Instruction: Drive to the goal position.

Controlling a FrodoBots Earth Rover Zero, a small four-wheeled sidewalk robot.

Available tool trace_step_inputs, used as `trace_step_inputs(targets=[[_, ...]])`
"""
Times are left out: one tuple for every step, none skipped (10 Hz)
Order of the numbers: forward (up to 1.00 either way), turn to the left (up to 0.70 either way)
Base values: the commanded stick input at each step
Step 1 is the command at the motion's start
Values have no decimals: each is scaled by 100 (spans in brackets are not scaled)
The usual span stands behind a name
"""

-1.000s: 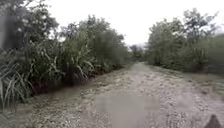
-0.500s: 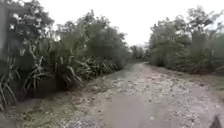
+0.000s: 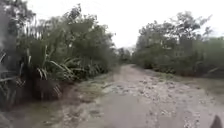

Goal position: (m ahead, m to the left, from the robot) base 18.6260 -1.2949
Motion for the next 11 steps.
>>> trace_step_inputs(targets=[[70, -25], [70, 0], [70, 0], [70, 0], [70, 0], [70, 0], [70, 0], [70, 0], [70, -10], [70, -22], [70, -34]])
